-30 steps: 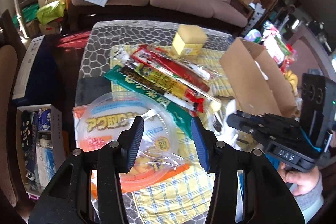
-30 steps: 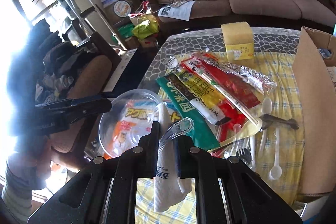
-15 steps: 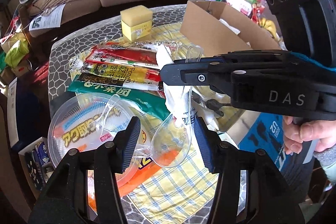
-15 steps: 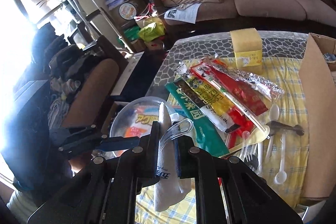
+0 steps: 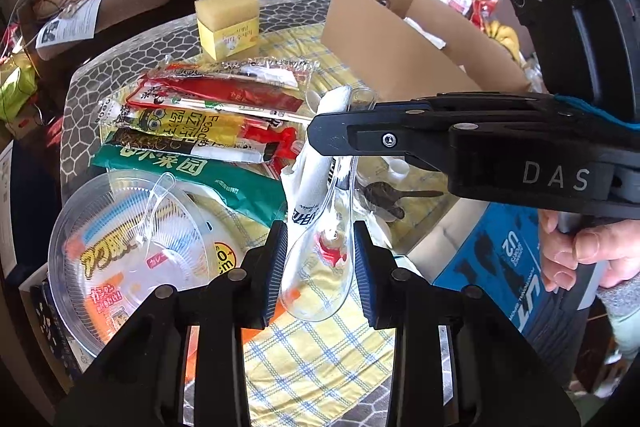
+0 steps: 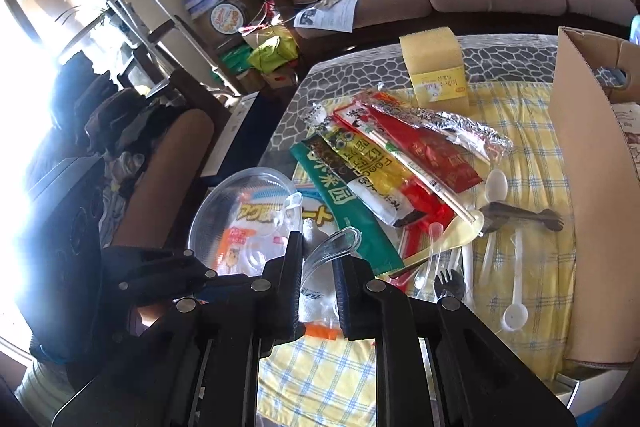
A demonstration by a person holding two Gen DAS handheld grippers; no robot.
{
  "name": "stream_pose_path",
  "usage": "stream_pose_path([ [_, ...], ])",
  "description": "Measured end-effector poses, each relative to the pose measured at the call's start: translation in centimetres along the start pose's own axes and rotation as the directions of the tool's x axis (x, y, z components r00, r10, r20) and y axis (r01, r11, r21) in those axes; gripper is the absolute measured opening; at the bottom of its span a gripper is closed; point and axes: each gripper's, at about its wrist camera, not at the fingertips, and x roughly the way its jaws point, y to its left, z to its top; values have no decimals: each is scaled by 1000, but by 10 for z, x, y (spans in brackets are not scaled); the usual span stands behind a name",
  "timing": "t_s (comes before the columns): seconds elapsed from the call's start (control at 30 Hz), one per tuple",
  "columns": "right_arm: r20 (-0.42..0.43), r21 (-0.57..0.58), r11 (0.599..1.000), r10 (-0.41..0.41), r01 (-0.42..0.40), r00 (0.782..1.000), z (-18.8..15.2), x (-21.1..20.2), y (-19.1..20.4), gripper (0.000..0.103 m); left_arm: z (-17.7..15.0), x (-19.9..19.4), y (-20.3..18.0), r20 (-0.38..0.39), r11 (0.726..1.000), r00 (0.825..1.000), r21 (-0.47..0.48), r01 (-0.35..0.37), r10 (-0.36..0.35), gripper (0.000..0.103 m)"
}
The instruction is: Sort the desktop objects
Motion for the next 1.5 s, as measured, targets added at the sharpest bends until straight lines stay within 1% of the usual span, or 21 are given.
stream_pose_path([
  [0.03,-2,5,1000,-2,2,1000,0,-2,-2,28,0,-1,0,1,1000,1000,-4,0,0,30],
  [0.07,0,11,1000,-5,5,1000,1,-4,-5,49,0,-2,2,2,1000,1000,-10,-3,3,30],
  [0.1,6,15,1000,-10,10,1000,1,-8,-9,55,0,-3,4,4,1000,1000,-18,-1,1,30],
  [0.13,12,19,1000,-16,16,1000,1,-11,-12,56,0,-5,7,8,1000,1000,-25,4,-4,30],
  [0.2,15,30,999,-18,18,1000,1,-17,-21,56,-1,-8,12,19,999,1000,-45,3,-2,30],
  [0.27,16,21,998,-62,62,998,1,-21,-28,56,-1,-12,18,28,998,1000,-69,7,-5,30],
  [0.4,-52,-5,988,-151,151,987,-1,-5,-43,56,-1,-20,29,50,995,999,-101,-6,11,30],
  [0.47,-70,-10,981,-193,193,979,-6,4,-52,55,-1,-25,38,57,992,998,-120,-25,32,30],
  [0.5,-75,-5,980,-199,199,977,-8,7,-55,55,-2,-28,44,58,990,998,-134,-33,41,30],
  [0.53,-82,2,981,-191,192,978,-11,10,-59,54,-3,-30,51,58,988,997,-146,-45,54,30],
  [0.6,-108,6,986,-166,168,980,-18,15,-62,52,-6,-32,67,46,982,994,-163,-92,101,30],
  [0.7,-154,-43,986,-167,162,974,-28,24,-55,52,-14,-28,93,12,970,989,-195,-146,151,30],
  [0.77,-166,-71,983,-181,171,969,-32,29,-50,52,-20,-21,107,-21,960,983,-213,-184,184,30],
  [0.87,-172,-69,984,-174,165,970,-36,34,-48,52,-28,-7,123,-67,946,971,-219,-240,231,30],
  [0.93,-175,-70,985,-169,159,970,-36,38,-46,52,-31,2,128,-83,941,964,-212,-264,252,30],
  [1.03,-186,-82,984,-171,158,968,-36,42,-42,52,-29,14,132,-104,932,954,-208,-297,281,31],
  [1.1,-189,-88,983,-176,162,966,-36,43,-42,52,-28,18,131,-109,927,951,-214,-308,290,32],
  [1.2,-175,-87,977,-207,195,962,-32,38,-48,52,-27,14,128,-93,924,952,-232,-306,292,45],
  [1.33,-162,-64,972,-233,226,959,-25,33,-64,52,-28,-1,118,-55,920,950,-237,-311,307,46],
  [1.4,-162,-53,972,-234,228,959,-23,33,-70,52,-27,-12,105,-18,932,960,-233,-276,280,46],
  [1.5,-178,-41,974,-227,223,957,-22,41,-75,52,-25,-22,75,26,954,973,-203,-221,231,46],
])
